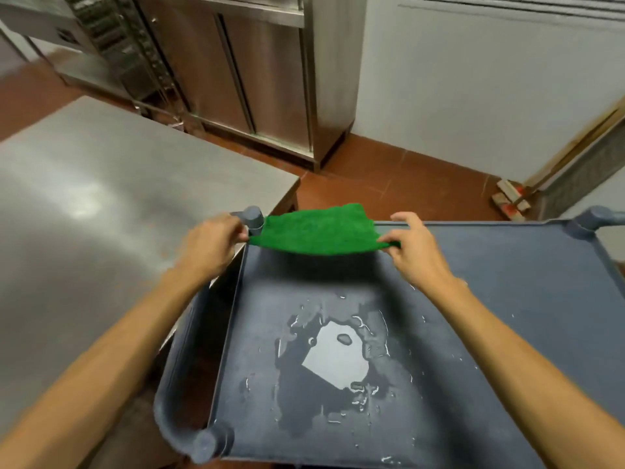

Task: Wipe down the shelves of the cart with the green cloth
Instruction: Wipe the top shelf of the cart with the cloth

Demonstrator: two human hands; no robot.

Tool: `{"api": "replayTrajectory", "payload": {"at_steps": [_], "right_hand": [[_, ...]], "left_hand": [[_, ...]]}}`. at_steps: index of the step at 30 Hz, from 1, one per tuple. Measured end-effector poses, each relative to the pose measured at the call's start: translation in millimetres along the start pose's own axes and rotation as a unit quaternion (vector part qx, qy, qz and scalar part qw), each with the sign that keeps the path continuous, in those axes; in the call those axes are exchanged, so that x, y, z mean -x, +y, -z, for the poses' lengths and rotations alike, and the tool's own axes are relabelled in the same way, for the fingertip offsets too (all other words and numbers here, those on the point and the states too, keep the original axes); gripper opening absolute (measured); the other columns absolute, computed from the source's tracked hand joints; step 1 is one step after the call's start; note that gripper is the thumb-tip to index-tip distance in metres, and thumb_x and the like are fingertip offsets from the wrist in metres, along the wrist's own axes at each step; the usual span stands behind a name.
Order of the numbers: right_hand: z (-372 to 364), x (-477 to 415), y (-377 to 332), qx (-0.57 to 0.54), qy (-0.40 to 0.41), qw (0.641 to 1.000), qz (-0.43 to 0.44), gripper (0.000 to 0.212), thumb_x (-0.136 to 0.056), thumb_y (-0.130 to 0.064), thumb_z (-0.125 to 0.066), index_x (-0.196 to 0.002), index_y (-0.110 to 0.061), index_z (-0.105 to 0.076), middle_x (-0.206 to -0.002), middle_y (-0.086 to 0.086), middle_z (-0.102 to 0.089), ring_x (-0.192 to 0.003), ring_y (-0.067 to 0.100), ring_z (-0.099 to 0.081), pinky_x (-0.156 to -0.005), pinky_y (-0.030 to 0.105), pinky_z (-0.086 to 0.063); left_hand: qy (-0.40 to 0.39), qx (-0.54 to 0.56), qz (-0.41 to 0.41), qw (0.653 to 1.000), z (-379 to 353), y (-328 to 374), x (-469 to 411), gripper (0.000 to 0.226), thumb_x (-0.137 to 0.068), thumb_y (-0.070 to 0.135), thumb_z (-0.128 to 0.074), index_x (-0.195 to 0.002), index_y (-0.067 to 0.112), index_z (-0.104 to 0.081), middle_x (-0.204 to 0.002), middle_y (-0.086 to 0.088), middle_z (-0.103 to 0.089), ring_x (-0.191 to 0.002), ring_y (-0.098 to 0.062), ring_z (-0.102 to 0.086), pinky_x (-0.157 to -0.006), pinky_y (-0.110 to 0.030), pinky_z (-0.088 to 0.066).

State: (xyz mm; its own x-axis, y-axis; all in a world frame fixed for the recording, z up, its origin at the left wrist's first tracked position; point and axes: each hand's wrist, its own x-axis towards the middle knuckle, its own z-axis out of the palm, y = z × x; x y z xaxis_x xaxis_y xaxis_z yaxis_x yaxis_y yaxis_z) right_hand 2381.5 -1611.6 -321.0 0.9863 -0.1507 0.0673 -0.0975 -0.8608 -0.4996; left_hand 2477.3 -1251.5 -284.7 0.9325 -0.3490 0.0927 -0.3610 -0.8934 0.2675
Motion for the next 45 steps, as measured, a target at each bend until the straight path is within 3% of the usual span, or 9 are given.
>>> {"api": "replayTrajectory", "payload": {"at_steps": [4, 6, 8, 12, 17, 24, 34, 45], "right_hand": [[-70.1, 36.0, 22.0, 0.074, -0.179, 0.981, -0.012, 0.029, -0.087, -0.011, -0.062, -0.110, -0.023, -0.074, -0.146, -0.002, -0.051, -0.122, 0.029, -0.057, -0.097, 0.041, -0.050], [-90.8, 51.7, 26.9, 0.072, -0.216, 0.973, -0.035, 0.029, -0.093, -0.016, -0.057, -0.119, -0.021, -0.069, -0.146, -0.003, -0.052, -0.124, 0.027, -0.056, -0.099, 0.038, -0.048], [-98.8, 60.3, 30.9, 0.046, -0.204, 0.976, -0.056, 0.031, -0.097, -0.019, -0.053, -0.126, -0.020, -0.065, -0.149, -0.009, -0.046, -0.127, 0.025, -0.055, -0.100, 0.037, -0.046], [-98.9, 63.2, 36.6, 0.005, -0.173, 0.983, -0.066, 0.030, -0.099, -0.024, -0.052, -0.126, -0.025, -0.065, -0.145, -0.014, -0.048, -0.125, 0.023, -0.057, -0.098, 0.039, -0.049], [-100.8, 69.7, 34.4, -0.016, -0.140, 0.986, -0.084, 0.028, -0.099, -0.025, -0.053, -0.124, -0.026, -0.066, -0.141, -0.013, -0.053, -0.121, 0.024, -0.060, -0.094, 0.034, -0.049], [-105.2, 84.7, 37.4, -0.057, -0.134, 0.982, -0.121, 0.027, -0.097, -0.022, -0.058, -0.120, -0.024, -0.069, -0.136, -0.008, -0.058, -0.121, 0.024, -0.060, -0.101, 0.034, -0.047], [-106.4, 136.0, 27.1, -0.062, -0.152, 0.974, -0.158, 0.027, -0.096, -0.024, -0.059, -0.121, -0.029, -0.069, -0.138, -0.012, -0.057, -0.124, 0.021, -0.058, -0.103, 0.037, -0.047], [-102.9, 216.4, 8.8, -0.052, -0.126, 0.975, -0.178, 0.026, -0.096, -0.026, -0.060, -0.119, -0.028, -0.070, -0.132, -0.008, -0.063, -0.115, 0.026, -0.062, -0.098, 0.036, -0.049]], "left_hand": [[-0.154, -0.028, 0.066, 0.986, -89.5, 4.4, 59.0, 0.009, -0.097, 0.017, -0.055, -0.102, 0.016, -0.063, -0.108, -0.008, -0.064, -0.101, -0.034, -0.065, -0.078, -0.042, -0.051], [-0.172, -0.029, 0.084, 0.981, -121.3, 8.9, 82.0, 0.013, -0.099, 0.018, -0.051, -0.108, 0.016, -0.060, -0.111, -0.007, -0.058, -0.099, -0.033, -0.064, -0.074, -0.041, -0.049], [-0.167, -0.022, 0.094, 0.981, -140.2, 8.3, 93.0, 0.021, -0.100, 0.023, -0.053, -0.119, 0.016, -0.056, -0.115, -0.007, -0.055, -0.097, -0.033, -0.064, -0.071, -0.043, -0.052], [-0.180, -0.024, 0.100, 0.978, -149.1, 5.2, 92.3, 0.059, -0.094, 0.035, -0.065, -0.147, 0.023, -0.043, -0.126, -0.008, -0.051, -0.101, -0.033, -0.064, -0.072, -0.045, -0.056], [-0.149, -0.061, 0.119, 0.980, -151.5, 5.1, 84.1, 0.038, -0.099, 0.020, -0.052, -0.137, 0.024, -0.056, -0.114, -0.009, -0.053, -0.096, -0.035, -0.063, -0.069, -0.041, -0.050], [-0.160, -0.055, 0.123, 0.978, -142.1, 7.3, 96.7, 0.048, -0.092, 0.005, -0.052, -0.137, 0.021, -0.056, -0.115, -0.014, -0.048, -0.093, -0.037, -0.061, -0.070, -0.045, -0.050], [-0.210, -0.103, 0.112, 0.966, -118.8, 16.6, 133.7, 0.049, -0.093, 0.007, -0.053, -0.139, 0.023, -0.054, -0.124, -0.013, -0.048, -0.110, -0.034, -0.058, -0.084, -0.045, -0.052], [-0.217, -0.122, 0.072, 0.966, -98.4, 28.6, 204.8, 0.040, -0.094, 0.008, -0.049, -0.132, 0.019, -0.058, -0.124, -0.014, -0.051, -0.115, -0.035, -0.055, -0.087, -0.045, -0.051]]}}
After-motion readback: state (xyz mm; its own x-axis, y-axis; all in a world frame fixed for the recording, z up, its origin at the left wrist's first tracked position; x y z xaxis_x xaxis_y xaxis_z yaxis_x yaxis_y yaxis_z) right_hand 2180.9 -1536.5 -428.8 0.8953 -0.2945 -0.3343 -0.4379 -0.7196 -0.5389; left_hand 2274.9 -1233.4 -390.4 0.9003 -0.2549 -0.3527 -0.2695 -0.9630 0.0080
